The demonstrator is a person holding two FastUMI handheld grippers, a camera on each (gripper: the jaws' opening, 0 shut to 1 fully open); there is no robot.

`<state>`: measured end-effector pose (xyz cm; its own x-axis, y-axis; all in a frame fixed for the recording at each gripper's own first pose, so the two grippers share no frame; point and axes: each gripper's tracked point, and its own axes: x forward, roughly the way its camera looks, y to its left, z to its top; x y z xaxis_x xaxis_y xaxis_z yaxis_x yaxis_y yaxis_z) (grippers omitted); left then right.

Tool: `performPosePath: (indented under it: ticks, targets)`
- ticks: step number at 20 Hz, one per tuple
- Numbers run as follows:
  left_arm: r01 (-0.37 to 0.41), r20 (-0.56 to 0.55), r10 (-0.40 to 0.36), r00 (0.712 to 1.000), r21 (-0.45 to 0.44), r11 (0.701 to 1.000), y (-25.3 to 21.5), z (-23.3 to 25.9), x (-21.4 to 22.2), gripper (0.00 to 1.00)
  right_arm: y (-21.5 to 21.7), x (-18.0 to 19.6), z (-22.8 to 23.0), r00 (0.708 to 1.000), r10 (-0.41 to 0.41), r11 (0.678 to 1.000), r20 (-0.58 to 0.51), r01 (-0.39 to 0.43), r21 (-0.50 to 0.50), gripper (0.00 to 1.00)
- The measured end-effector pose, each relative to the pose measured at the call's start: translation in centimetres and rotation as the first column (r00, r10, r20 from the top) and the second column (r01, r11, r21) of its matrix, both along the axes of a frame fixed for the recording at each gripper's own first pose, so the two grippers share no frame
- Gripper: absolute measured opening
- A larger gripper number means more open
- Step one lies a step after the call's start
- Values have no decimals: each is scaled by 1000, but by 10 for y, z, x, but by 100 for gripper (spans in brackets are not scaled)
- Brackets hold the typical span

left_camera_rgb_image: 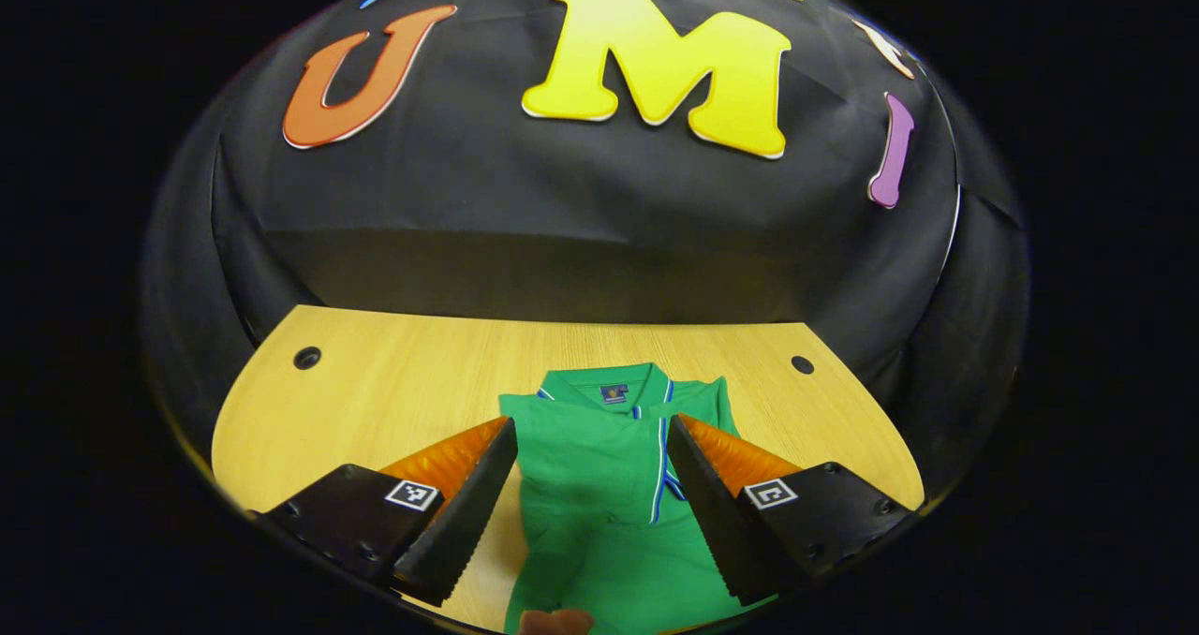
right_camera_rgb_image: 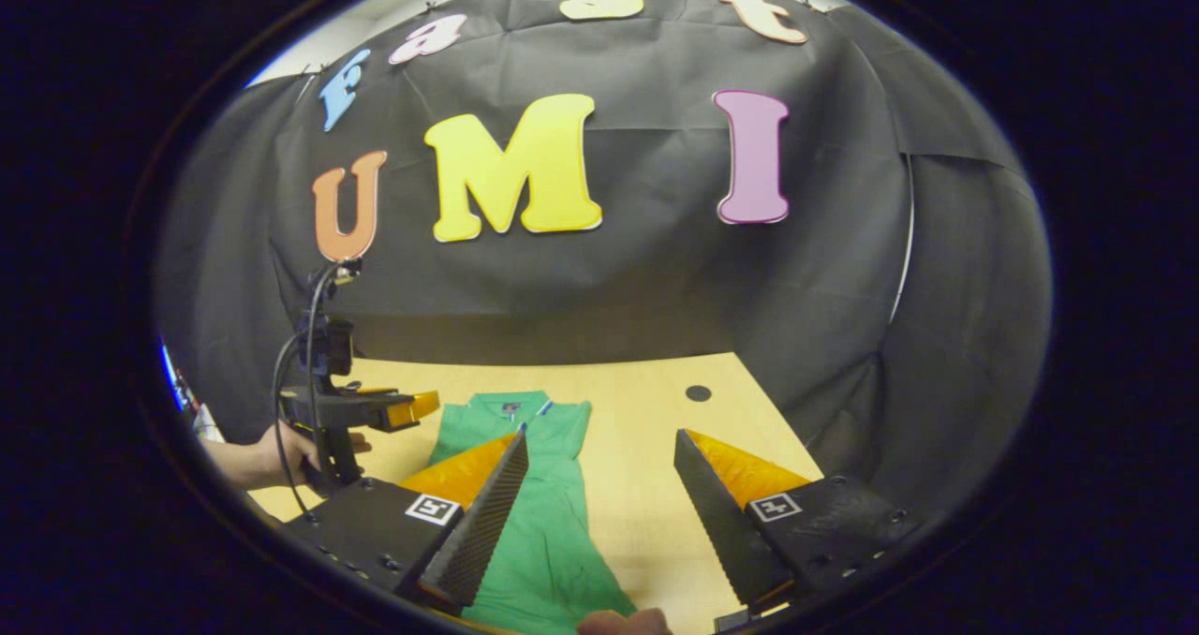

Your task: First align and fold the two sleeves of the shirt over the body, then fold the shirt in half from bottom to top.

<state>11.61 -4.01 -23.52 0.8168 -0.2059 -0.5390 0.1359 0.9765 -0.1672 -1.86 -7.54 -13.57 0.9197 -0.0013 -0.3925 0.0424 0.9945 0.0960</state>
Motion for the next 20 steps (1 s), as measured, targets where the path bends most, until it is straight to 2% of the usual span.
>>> performPosePath:
  ticks: [2,3,6,10,14,17,19,20]
  targets:
    - [-4,21,4,1000,18,1000,13,14,-21,100,8,1,-8,998,58,998,-25,-58,6,96]
    - [-4,22,3,1000,32,999,20,17,-33,100,14,0,-18,993,101,995,-54,-101,12,93]
    - [3,4,-3,1000,50,999,36,22,-74,100,13,-2,-39,976,181,983,-120,-183,-10,96]
    - [-4,-47,5,999,35,999,48,21,-123,100,15,-8,-61,956,233,971,-177,-238,-10,96]
    - [60,-165,-49,985,65,996,51,-2,-180,100,16,-34,-96,918,281,958,-280,-286,25,96]
    - [84,-291,-69,954,38,996,52,-29,-230,100,8,-69,-136,867,292,949,-404,-314,11,96]
    - [94,-380,-75,922,32,995,55,-52,-264,100,1,-101,-171,811,286,946,-509,-323,17,94]
    - [100,-424,-84,902,16,995,54,-61,-280,100,-3,-115,-192,783,278,947,-556,-320,23,96]
